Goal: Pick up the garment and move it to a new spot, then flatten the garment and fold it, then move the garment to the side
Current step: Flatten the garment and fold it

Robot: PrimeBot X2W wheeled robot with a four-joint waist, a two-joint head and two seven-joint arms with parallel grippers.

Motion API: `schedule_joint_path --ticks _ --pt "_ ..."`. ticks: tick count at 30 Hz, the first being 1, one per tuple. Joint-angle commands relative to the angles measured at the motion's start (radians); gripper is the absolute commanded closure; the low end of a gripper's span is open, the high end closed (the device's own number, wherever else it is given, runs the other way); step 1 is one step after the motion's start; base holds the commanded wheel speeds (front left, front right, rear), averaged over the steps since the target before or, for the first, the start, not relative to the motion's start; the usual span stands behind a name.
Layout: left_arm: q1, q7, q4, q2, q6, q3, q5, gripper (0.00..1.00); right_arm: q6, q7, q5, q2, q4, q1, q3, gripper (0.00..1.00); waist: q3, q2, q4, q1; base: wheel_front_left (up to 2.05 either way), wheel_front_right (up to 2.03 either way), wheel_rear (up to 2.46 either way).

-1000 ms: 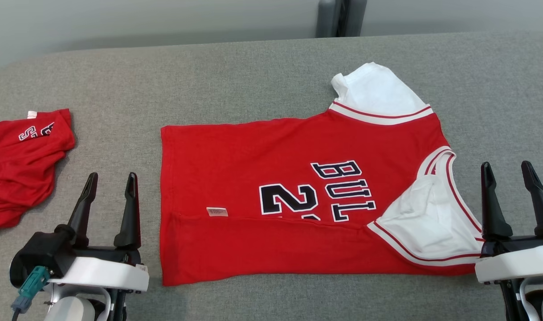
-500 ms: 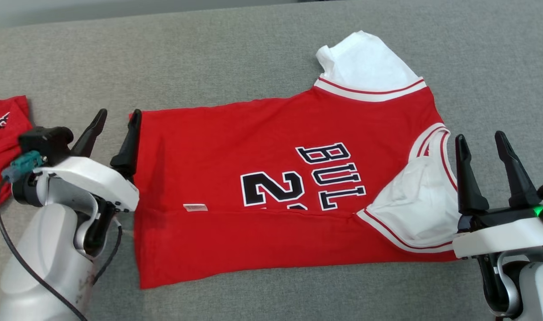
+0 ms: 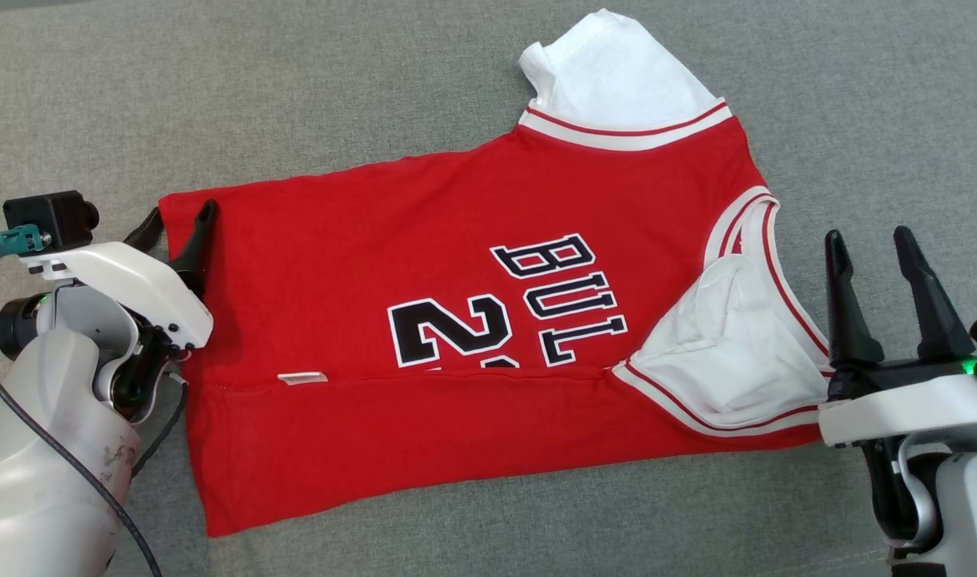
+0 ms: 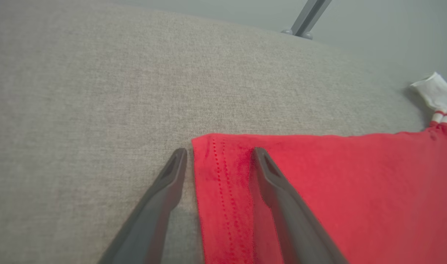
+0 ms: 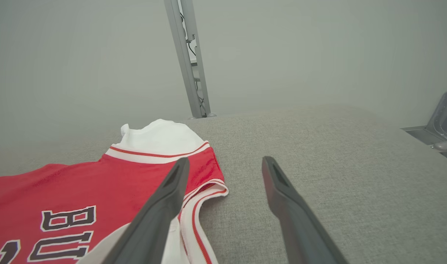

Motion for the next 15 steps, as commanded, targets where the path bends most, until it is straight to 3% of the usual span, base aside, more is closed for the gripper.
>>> schedule_joint_path --ticks 1,5,10,15 --pt "-0.003 0.000 0.002 0.007 -0.005 -0.015 -0.021 1.00 0.000 0.000 0.008 -0.010 0.002 -0.020 -0.013 0.00 0.001 0.0000 0.001 0.0000 0.00 0.00 0.00" --pt "-0.017 -0.020 -0.008 0.027 -0.005 -0.073 -0.062 1.00 0.000 0.016 0.043 -0.050 0.039 -0.095 -0.061 0.00 0.009 0.0000 0.005 0.0000 0.00 0.00 0.00" --pt "-0.056 -0.049 -0.017 0.028 -0.004 -0.143 -0.087 1.00 0.000 0.055 0.091 -0.148 0.159 -0.279 -0.099 0.00 0.031 0.0000 0.046 0.0000 0.00 0.00 0.00" --pt "-0.118 -0.067 -0.025 -0.005 -0.003 -0.220 -0.110 1.00 0.000 0.112 0.115 -0.243 0.318 -0.496 -0.043 0.00 0.073 0.0000 0.125 0.0000 0.00 0.00 0.00"
